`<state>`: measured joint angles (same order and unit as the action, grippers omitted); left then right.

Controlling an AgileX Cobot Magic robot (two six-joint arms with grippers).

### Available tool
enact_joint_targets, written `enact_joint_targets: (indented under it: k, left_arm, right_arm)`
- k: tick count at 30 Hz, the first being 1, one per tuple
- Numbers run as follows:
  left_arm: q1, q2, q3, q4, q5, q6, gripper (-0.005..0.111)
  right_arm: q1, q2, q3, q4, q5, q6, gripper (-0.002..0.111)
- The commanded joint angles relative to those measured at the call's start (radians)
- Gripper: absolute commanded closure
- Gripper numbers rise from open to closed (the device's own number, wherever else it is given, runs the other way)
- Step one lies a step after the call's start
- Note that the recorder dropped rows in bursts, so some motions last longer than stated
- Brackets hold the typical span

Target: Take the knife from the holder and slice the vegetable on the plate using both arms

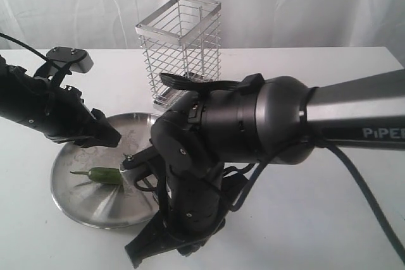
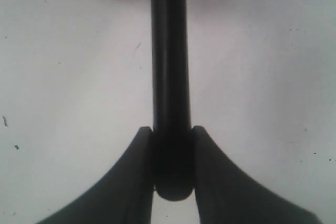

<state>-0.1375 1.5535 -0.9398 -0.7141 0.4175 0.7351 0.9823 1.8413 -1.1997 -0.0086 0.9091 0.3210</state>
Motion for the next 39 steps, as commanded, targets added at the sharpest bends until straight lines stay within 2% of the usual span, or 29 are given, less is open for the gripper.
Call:
enact_joint_targets:
  k: [1,5,11,19,25,39]
  left_arm:
    - [-0.004,-0.008,-0.003,-0.014,0.017,-0.002,0.052]
    - [-0.004,-0.008,-0.003,-0.015,0.019,-0.002,0.052]
    - [-0.004,-0.008,-0.003,-0.015,0.019,-0.002,0.052]
    - [-0.004,-0.008,-0.003,-0.017,-0.002,-0.086,0.052]
    - [-0.004,-0.008,-0.003,-0.017,-0.002,-0.132,0.052]
    - [-0.004,-0.008,-0.003,-0.034,0.002,-0.137,0.052]
  right_arm:
    - [-0.007,-0.002,0.0,-0.084,-0.007,0.038,0.108]
    - [-0.007,-0.006,-0.007,-0.139,-0.005,0.076,0.108]
    - [0.0,-0.048,-0.006,-0.046,-0.045,0.217,0.108]
    - [0.147,-0.073,0.038,-0.016,-0.144,0.405,0.108]
    - [0.157,-0.069,0.038,-0.014,-0.166,0.468,0.108]
    - [0.173,-0.019,0.038,0.141,-0.186,0.413,0.108]
